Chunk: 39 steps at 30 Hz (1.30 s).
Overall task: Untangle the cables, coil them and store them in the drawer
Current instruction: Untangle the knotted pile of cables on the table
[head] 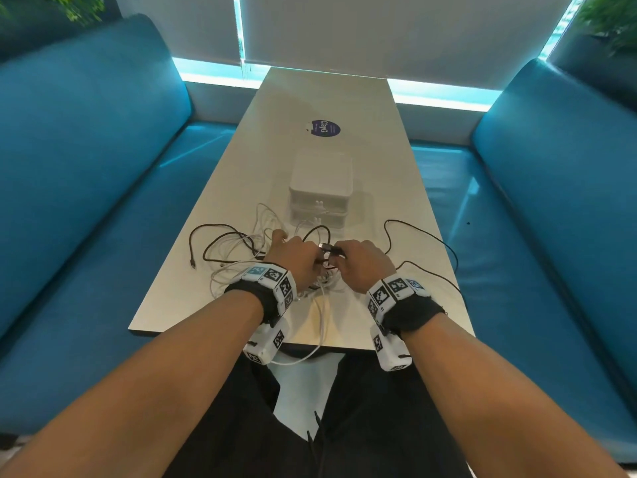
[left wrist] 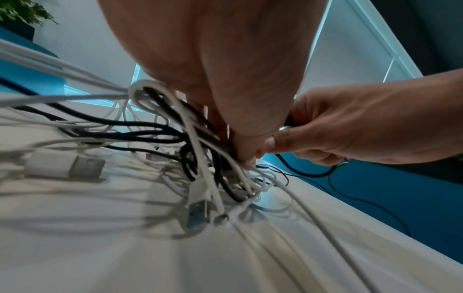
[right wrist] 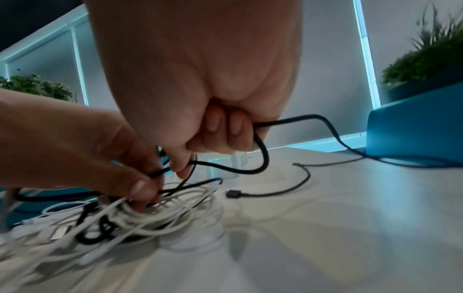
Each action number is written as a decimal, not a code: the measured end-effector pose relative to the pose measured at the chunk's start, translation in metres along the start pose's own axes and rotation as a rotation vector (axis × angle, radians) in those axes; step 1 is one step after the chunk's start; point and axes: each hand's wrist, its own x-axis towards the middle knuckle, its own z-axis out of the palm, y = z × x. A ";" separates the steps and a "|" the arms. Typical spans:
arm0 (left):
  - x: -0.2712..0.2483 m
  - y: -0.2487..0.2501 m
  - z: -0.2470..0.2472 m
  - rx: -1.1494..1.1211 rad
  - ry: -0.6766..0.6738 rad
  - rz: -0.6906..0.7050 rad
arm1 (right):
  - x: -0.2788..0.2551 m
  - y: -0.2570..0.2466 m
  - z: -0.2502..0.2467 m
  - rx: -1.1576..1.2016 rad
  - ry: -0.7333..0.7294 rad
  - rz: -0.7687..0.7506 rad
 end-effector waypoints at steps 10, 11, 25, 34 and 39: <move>0.000 -0.008 -0.004 -0.088 -0.034 0.006 | -0.002 0.031 -0.008 -0.052 -0.001 0.088; 0.000 -0.008 -0.005 -0.099 -0.035 0.011 | -0.002 0.032 -0.007 -0.040 -0.004 0.101; -0.004 -0.037 -0.008 0.006 0.029 0.110 | 0.000 0.007 -0.008 0.214 0.004 0.039; 0.000 -0.047 -0.014 -0.172 0.091 0.130 | 0.002 0.028 -0.006 0.113 0.006 0.081; -0.002 -0.056 -0.018 -0.058 0.027 0.053 | 0.000 0.045 -0.012 0.134 0.053 0.180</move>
